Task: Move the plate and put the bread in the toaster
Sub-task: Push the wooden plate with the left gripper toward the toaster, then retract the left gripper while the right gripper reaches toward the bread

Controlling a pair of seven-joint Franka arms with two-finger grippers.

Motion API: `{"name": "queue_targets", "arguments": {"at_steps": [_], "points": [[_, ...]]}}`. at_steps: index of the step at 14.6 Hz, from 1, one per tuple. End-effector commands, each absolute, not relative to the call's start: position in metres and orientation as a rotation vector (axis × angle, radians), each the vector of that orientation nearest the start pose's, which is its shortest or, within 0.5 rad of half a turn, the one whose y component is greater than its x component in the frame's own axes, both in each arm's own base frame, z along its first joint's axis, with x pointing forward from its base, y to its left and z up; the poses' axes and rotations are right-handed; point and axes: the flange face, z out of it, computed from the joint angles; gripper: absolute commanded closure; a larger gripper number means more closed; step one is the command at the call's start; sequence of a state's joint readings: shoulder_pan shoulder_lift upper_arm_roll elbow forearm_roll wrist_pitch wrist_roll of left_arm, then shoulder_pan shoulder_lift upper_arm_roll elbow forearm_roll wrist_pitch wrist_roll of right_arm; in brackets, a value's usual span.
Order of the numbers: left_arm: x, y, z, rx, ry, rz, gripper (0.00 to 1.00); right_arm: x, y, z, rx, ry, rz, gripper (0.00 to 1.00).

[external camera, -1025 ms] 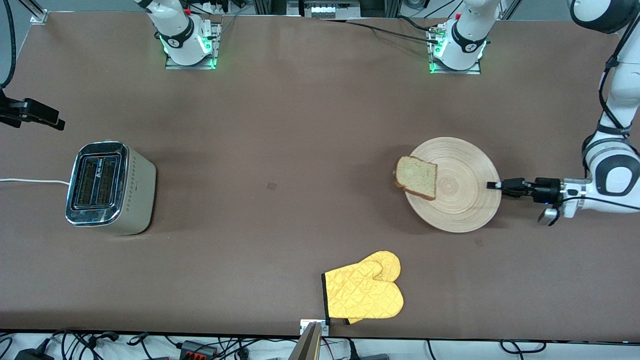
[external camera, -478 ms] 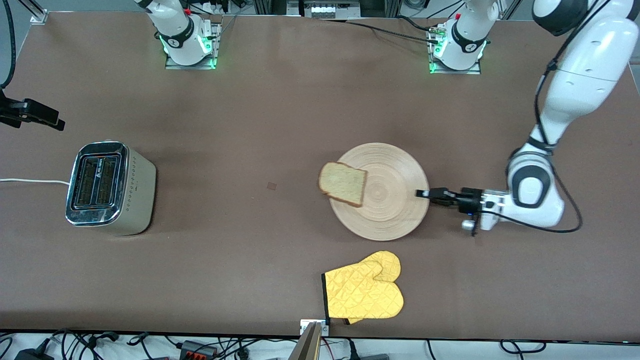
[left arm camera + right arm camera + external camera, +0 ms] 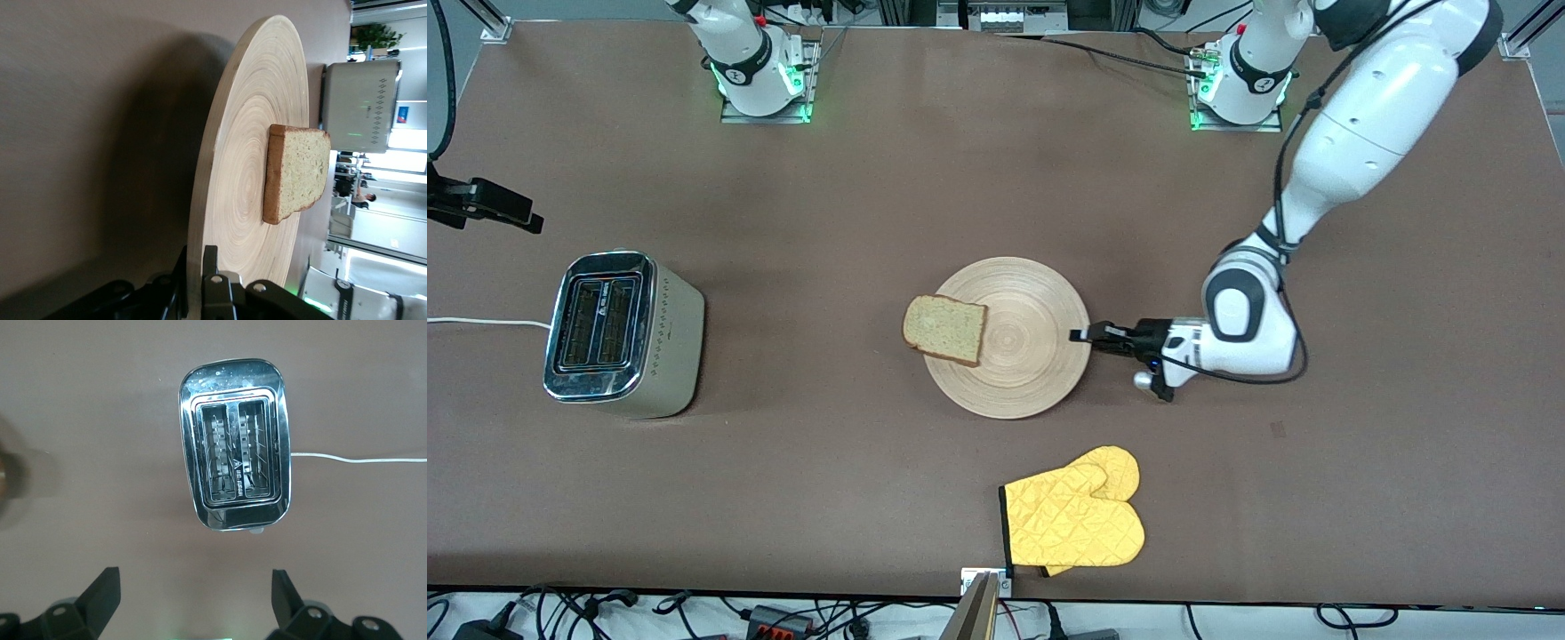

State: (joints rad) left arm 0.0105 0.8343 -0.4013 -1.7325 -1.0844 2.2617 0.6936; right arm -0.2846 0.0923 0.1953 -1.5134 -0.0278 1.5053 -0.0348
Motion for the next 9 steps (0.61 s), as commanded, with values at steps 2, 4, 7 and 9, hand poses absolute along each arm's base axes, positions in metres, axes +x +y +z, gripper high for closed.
{"name": "queue_targets", "arguments": {"at_steps": [2, 4, 7, 9], "points": [[0.582, -0.264, 0.129, 2.092, -0.083, -0.141, 0.79, 0.572, -0.061, 0.599, -3.126, 0.106, 0.152, 0.0], [0.579, -0.262, 0.126, 2.097, -0.076, -0.143, 0.0, 0.572, -0.063, 0.599, -3.125, 0.106, 0.157, 0.0], [0.584, -0.243, 0.139, 2.103, -0.07, -0.123, 0.0, 0.572, -0.063, 0.6, -3.126, 0.106, 0.148, 0.0], [0.588, -0.226, 0.17, 2.123, -0.088, -0.083, 0.0, 0.572, -0.063, 0.6, -3.126, 0.109, 0.15, 0.0]]}}
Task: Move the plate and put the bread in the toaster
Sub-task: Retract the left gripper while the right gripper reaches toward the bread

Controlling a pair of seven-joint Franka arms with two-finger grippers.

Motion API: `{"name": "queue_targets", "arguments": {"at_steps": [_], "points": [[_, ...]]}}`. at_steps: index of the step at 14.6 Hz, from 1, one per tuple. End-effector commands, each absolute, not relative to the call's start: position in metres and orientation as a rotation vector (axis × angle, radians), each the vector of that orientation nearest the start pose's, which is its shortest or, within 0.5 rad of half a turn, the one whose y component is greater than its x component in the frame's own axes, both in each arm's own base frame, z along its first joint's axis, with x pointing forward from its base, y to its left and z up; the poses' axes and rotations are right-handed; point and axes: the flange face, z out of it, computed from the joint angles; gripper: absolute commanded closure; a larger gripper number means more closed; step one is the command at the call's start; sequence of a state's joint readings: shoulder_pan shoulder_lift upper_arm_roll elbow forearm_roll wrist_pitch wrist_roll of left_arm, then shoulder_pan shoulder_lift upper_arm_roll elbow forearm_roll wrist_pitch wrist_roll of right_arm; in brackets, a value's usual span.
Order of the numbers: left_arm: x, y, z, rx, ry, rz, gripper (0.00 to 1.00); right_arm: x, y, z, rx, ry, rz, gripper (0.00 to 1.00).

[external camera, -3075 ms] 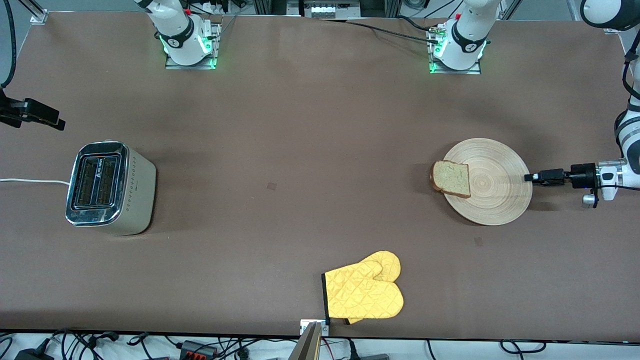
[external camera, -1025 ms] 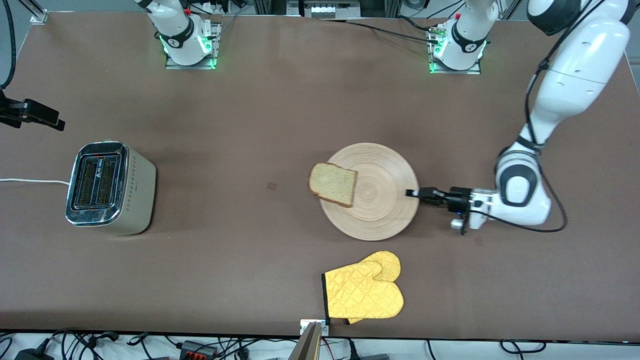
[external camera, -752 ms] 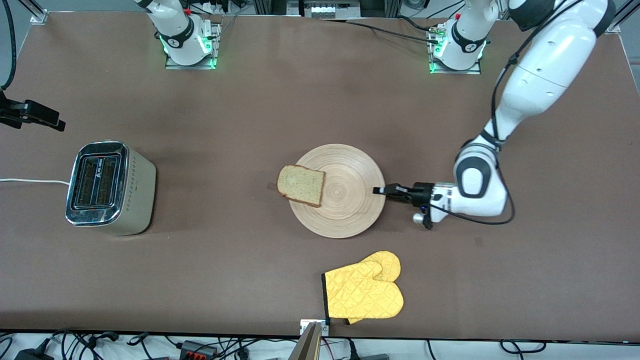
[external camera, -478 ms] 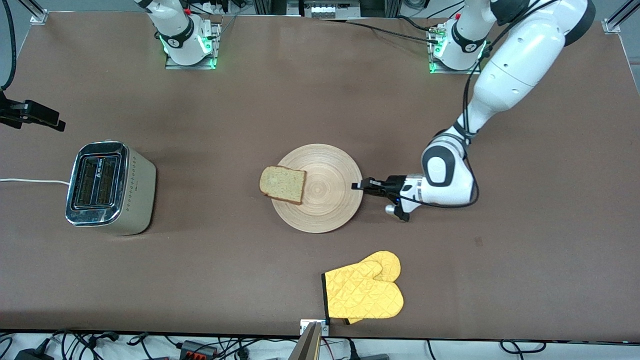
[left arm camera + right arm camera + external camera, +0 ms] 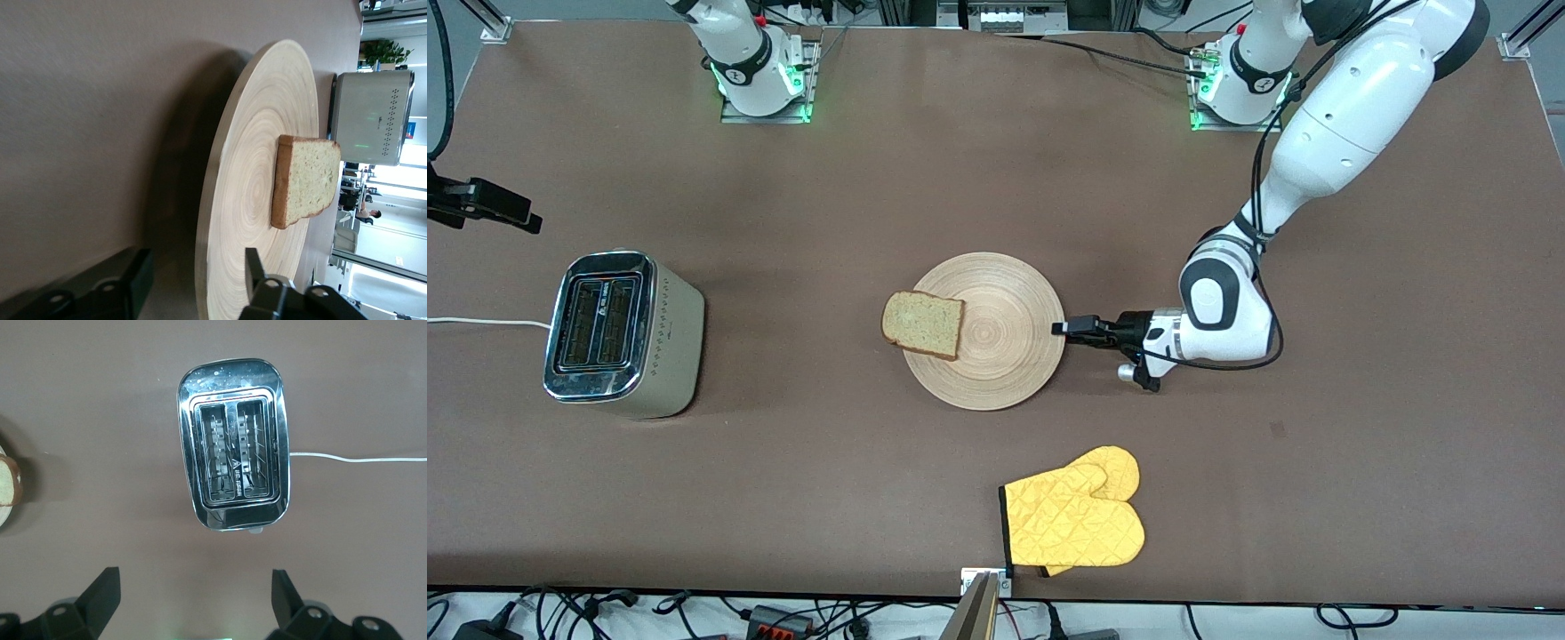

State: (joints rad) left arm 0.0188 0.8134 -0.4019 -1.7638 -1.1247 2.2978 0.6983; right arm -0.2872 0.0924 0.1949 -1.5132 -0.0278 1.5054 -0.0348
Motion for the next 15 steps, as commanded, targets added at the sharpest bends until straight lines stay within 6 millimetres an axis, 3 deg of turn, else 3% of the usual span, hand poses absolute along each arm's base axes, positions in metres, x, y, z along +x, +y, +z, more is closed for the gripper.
{"name": "queue_targets", "arguments": {"at_steps": [1, 5, 8, 13, 15], "points": [[0.59, -0.216, 0.183, 2.138, -0.134, -0.084, 0.0, 0.572, -0.064, 0.6, -3.126, 0.113, 0.152, 0.0], [0.609, -0.131, 0.213, 2.241, -0.377, -0.154, 0.0, 0.571, -0.064, 0.6, -3.127, 0.109, 0.155, 0.0], [0.614, -0.097, 0.232, 2.389, -0.502, -0.23, 0.0, 0.571, -0.068, 0.598, -3.124, 0.125, 0.162, 0.0], [0.633, -0.082, 0.314, 2.759, -0.668, -0.484, 0.0, 0.571, -0.067, 0.591, -3.124, 0.115, 0.191, 0.0], [0.633, -0.097, 0.355, 2.857, -0.74, -0.55, 0.0, 0.577, -0.056, 0.576, -3.113, 0.093, 0.236, 0.0]]}}
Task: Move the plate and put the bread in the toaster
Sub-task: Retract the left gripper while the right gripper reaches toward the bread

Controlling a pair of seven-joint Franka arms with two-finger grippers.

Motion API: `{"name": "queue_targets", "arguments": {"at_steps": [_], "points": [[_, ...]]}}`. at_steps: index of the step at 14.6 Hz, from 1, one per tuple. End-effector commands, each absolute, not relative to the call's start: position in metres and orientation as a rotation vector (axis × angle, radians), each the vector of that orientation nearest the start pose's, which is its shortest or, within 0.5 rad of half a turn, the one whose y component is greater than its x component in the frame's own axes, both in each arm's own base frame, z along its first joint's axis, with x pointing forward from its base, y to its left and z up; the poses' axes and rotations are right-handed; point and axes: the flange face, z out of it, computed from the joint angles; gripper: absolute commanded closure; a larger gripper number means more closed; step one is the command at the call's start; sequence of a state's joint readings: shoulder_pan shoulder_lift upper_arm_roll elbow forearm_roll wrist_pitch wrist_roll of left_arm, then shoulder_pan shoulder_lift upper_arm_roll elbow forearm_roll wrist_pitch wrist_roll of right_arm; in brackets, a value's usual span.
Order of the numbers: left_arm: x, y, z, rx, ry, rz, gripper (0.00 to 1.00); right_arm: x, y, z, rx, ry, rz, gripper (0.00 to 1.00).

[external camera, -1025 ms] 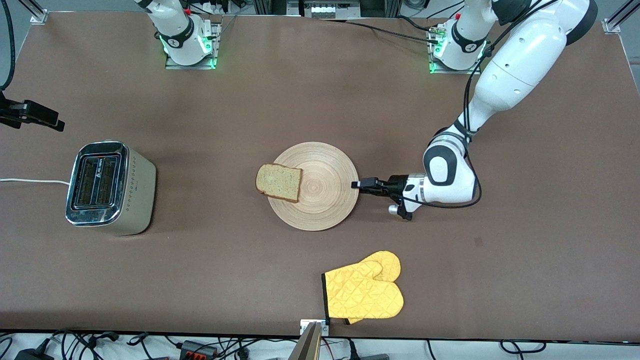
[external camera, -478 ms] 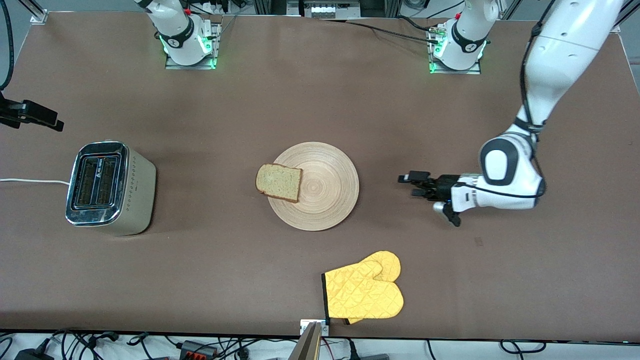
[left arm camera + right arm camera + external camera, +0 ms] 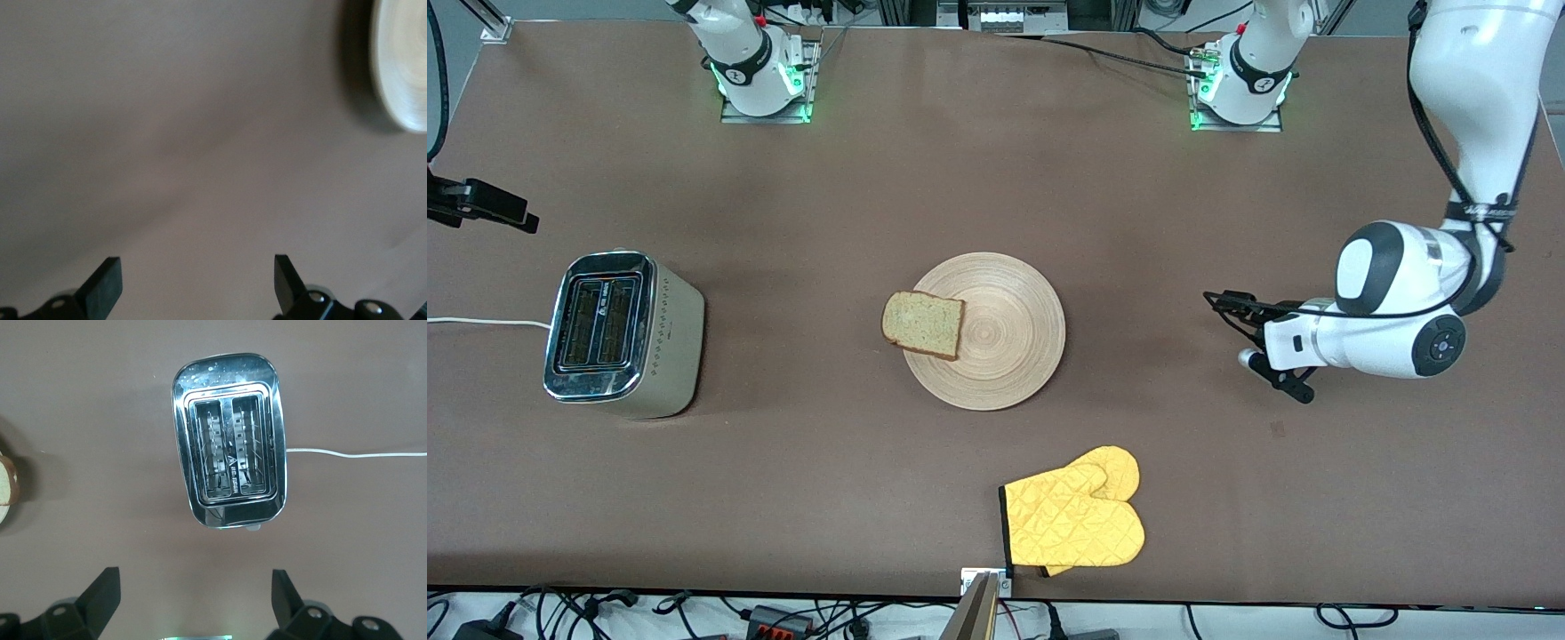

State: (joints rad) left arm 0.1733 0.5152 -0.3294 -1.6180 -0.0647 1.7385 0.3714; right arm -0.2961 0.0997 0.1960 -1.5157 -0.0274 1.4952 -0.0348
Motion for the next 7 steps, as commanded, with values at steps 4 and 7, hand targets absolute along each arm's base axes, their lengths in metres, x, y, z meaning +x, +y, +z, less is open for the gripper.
{"name": "queue_targets", "arguments": {"at_steps": [4, 7], "points": [[0.611, -0.122, 0.45, -2.963, 0.733, 0.628, 0.0, 0.59, -0.025, 0.559, -3.116, 0.023, 0.26, 0.0], [0.595, -0.148, 0.511, -2.923, 0.567, 0.676, 0.0, 0.592, -0.022, 0.556, -3.106, -0.01, 0.256, 0.0]]}}
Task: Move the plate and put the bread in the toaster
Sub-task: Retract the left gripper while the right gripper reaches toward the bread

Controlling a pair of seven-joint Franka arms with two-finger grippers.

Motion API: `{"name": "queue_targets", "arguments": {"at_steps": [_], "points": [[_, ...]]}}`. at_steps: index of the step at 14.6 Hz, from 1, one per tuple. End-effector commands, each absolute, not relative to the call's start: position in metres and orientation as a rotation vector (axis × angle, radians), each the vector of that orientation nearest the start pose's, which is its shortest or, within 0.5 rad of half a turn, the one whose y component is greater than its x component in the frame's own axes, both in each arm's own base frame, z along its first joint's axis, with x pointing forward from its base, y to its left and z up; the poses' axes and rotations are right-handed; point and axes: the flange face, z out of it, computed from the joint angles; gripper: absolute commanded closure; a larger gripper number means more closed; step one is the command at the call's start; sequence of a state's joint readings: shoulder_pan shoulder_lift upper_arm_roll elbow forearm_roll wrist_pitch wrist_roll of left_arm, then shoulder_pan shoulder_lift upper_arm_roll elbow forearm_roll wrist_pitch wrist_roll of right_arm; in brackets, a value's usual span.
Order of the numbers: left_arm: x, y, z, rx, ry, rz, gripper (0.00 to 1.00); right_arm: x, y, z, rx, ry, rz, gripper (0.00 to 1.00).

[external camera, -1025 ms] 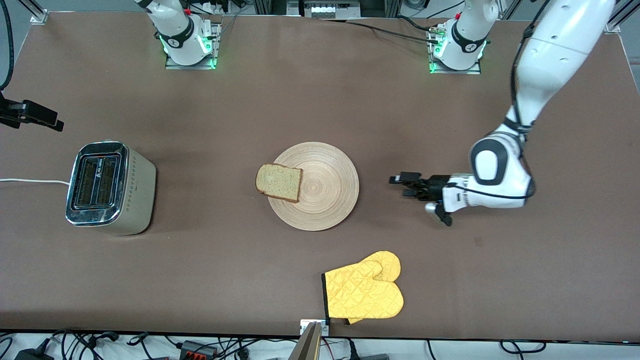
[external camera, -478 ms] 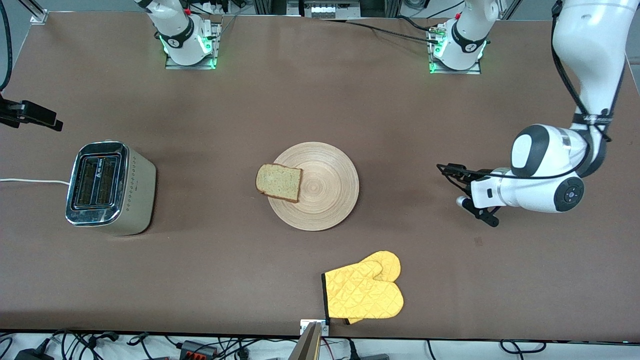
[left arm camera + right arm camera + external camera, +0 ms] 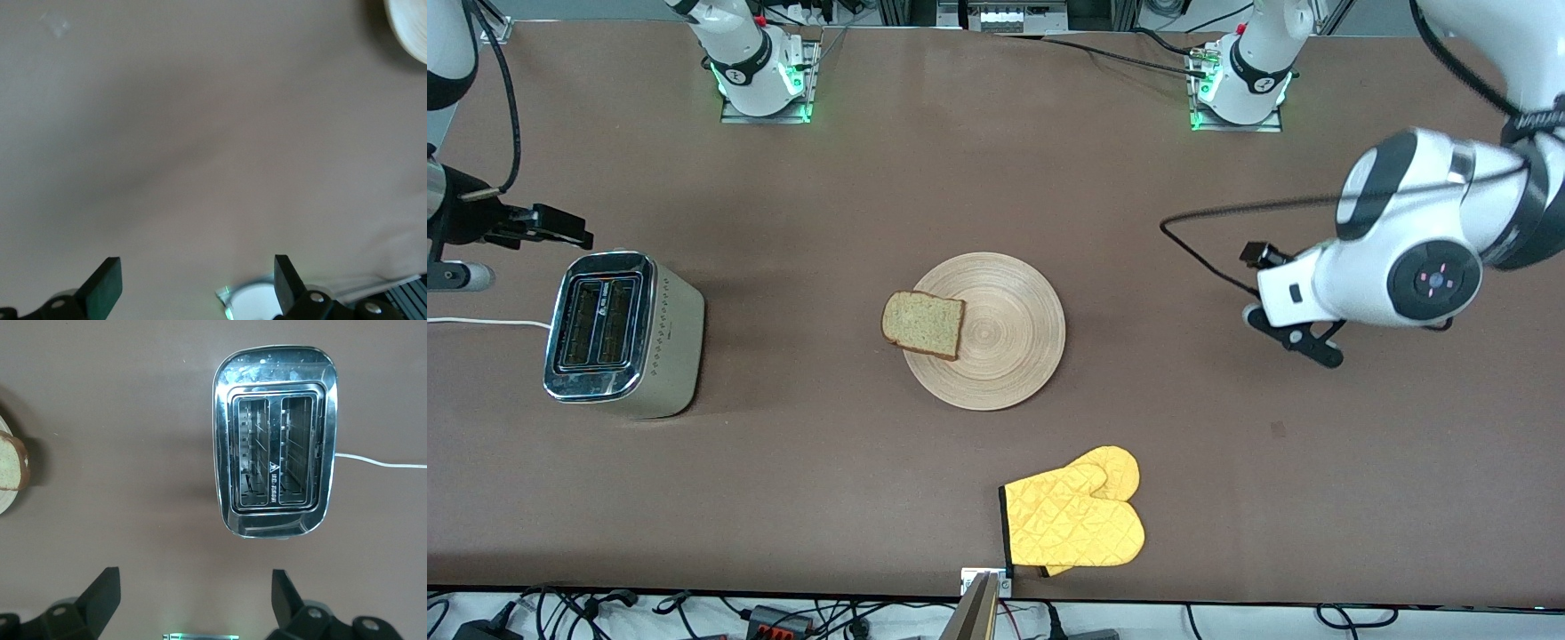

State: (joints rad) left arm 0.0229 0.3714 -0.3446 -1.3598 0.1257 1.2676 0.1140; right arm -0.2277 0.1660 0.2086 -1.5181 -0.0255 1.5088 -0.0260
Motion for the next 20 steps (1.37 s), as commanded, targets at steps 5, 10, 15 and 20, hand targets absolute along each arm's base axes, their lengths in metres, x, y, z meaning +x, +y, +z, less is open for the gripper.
{"name": "queue_targets", "arguments": {"at_steps": [5, 10, 15, 20], "points": [[0.591, -0.077, 0.583, -3.143, 0.261, 0.217, 0.0, 0.615, 0.034, 0.492, -2.846, -0.036, 0.362, 0.0], [0.55, -0.031, 0.605, -3.112, 0.14, -0.077, 0.0, 0.614, 0.081, 0.427, -2.709, 0.205, 0.265, 0.0], [0.547, -0.026, 0.602, -3.111, 0.118, -0.015, 0.0, 0.546, 0.129, 0.364, -2.699, 0.102, 0.041, 0.0], [0.547, -0.032, 0.602, -3.107, 0.13, -0.006, 0.0, 0.51, 0.145, 0.286, -2.471, -0.044, 0.019, 0.0]]}}
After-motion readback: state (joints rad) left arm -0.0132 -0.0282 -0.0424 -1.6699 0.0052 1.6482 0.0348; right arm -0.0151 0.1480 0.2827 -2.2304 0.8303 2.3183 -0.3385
